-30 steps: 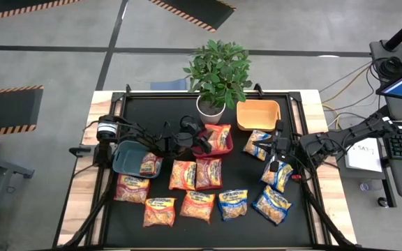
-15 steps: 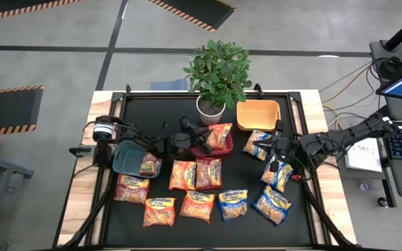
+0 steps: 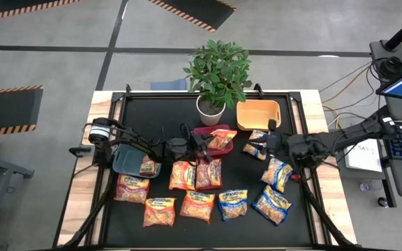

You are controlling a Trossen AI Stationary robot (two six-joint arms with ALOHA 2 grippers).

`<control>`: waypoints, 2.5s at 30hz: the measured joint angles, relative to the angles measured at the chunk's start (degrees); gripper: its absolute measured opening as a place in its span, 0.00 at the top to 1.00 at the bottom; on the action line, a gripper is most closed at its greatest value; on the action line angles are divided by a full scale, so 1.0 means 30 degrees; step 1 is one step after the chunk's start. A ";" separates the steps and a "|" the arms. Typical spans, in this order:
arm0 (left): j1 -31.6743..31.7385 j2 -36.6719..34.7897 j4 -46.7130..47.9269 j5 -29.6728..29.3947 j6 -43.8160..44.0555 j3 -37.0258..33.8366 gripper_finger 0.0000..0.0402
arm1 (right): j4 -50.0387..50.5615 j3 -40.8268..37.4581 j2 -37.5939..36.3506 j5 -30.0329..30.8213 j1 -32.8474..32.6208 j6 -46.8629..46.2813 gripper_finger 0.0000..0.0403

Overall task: Sort Maruchan noodles
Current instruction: Put the top right orange noodle pack into the red bin

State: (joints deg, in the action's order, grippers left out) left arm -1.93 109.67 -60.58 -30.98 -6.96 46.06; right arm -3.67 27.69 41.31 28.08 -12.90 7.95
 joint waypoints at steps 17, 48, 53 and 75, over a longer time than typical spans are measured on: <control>-0.0112 -0.0147 -0.0138 0.0749 -0.3179 -0.0022 1.00 | 0.2266 0.3903 0.5980 -0.2047 0.2268 -0.5631 0.67; -0.0112 -0.0147 -0.0087 0.1038 -0.2531 -0.0007 1.00 | 0.2532 0.5323 1.0321 -0.6020 0.5565 -0.2376 0.44; -0.0112 -0.0147 -0.0095 0.1025 -0.2507 0.0036 1.00 | 0.2459 0.5323 1.0791 -0.6020 0.5565 -0.2296 0.44; -0.0127 -0.0140 -0.0104 0.1025 -0.2419 0.0044 1.00 | 0.1840 0.5323 1.0873 -0.6020 0.5689 -0.1939 0.71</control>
State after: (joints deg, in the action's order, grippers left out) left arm -2.31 109.25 -60.89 -27.90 -14.22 46.19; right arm 1.85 43.66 73.93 10.02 4.16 2.13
